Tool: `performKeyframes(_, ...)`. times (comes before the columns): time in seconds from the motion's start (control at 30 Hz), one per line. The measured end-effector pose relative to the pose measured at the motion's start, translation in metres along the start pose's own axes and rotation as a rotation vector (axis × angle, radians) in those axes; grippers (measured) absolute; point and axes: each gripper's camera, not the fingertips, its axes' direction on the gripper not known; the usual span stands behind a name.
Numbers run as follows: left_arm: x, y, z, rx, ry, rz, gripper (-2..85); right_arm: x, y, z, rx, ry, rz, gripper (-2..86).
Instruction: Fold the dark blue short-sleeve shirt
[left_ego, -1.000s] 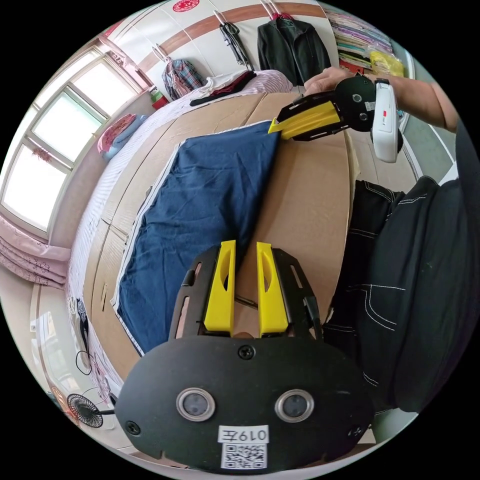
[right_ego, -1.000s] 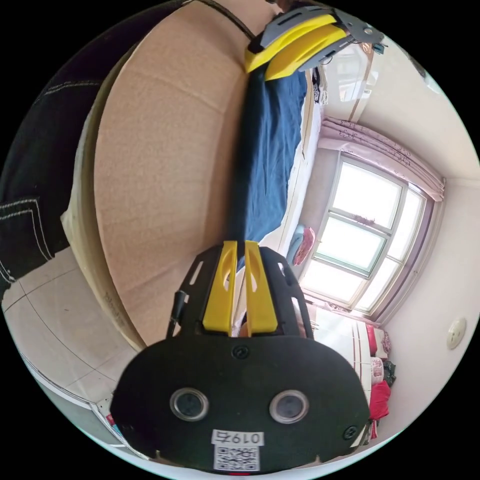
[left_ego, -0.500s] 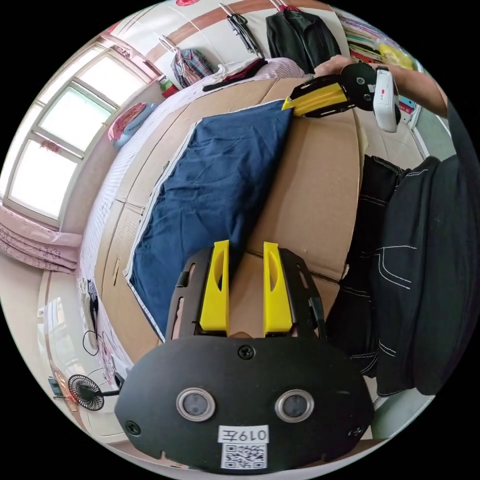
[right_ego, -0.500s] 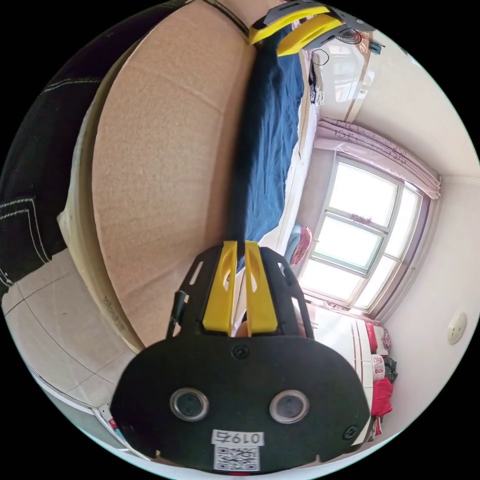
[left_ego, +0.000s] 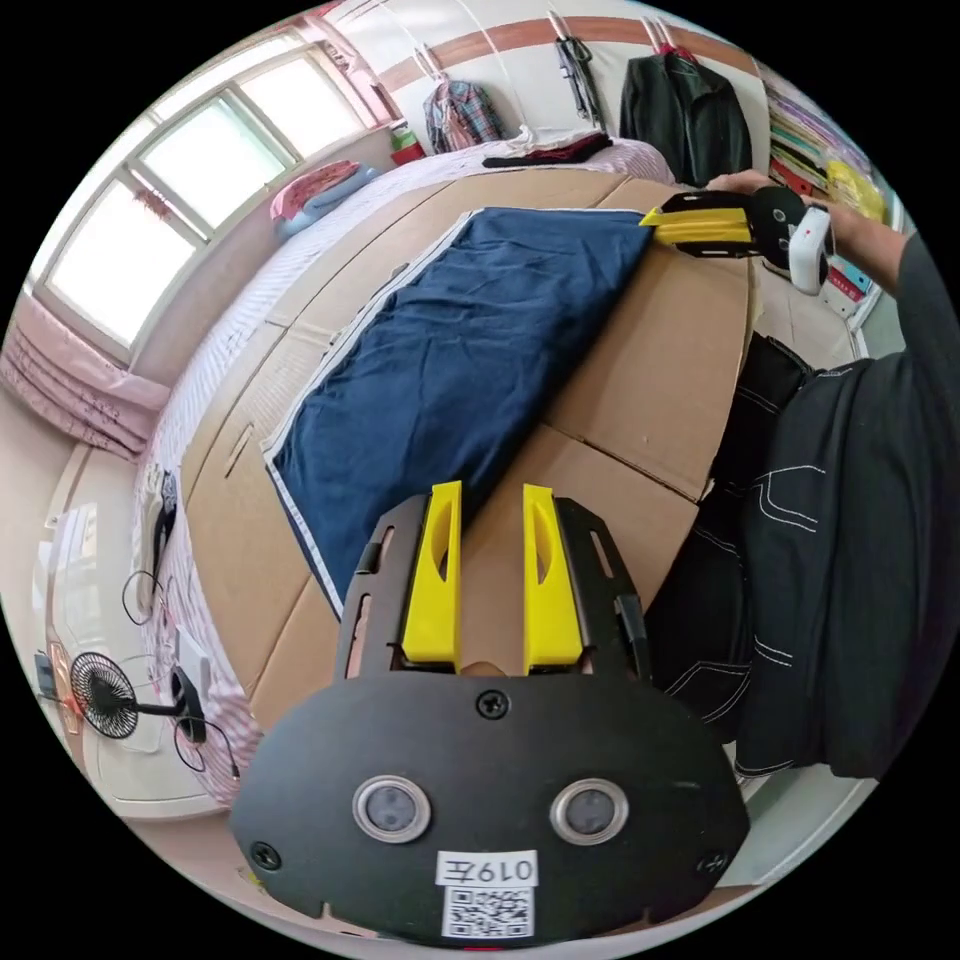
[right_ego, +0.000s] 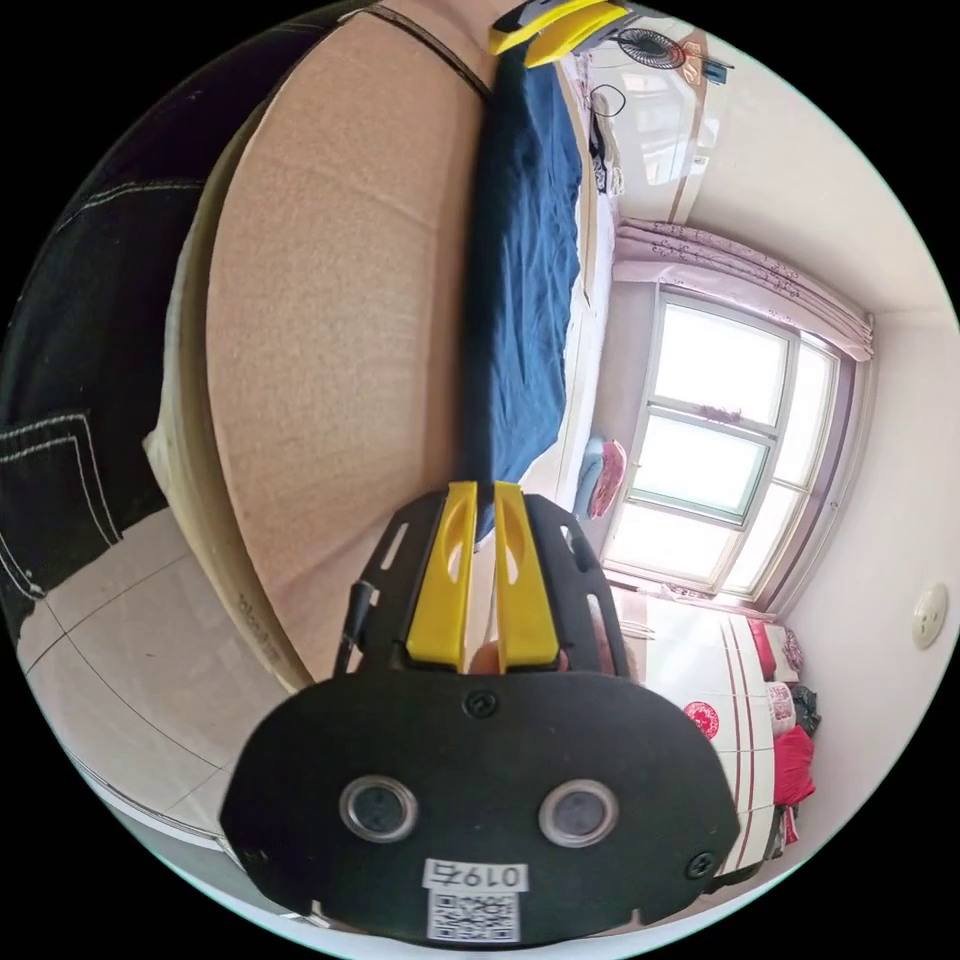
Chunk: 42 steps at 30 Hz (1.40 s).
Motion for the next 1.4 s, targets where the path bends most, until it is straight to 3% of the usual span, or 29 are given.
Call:
performKeyframes(0.13,-0.015,0.013,-0.014,0.070,0.059,-0.070,7.9,0.006,0.007,-0.009,0.009,-0.039,0.019,4.9)
performKeyframes(0.33,0.009,0.014,-0.048,0.110,-0.125,0.086,8.0,0.069,-0.019,-0.055,0.256,-0.310,0.304,4.6)
performKeyframes(0.47,0.027,0.000,-0.043,0.058,-0.219,0.275,9.1,0.068,-0.083,-0.068,0.375,-0.216,0.208,8.1)
performKeyframes(0.67,0.030,-0.004,-0.049,0.030,-0.271,0.427,9.2,0.054,-0.122,-0.061,0.376,-0.180,0.011,10.3)
performKeyframes(1.17,-0.042,0.001,-0.081,0.048,-0.064,0.294,7.5,0.056,-0.120,-0.043,0.322,-0.128,-0.083,2.7)
performKeyframes(1.4,-0.091,0.003,-0.099,0.081,0.074,0.163,7.7,0.066,-0.109,-0.033,0.325,-0.120,-0.080,3.2)
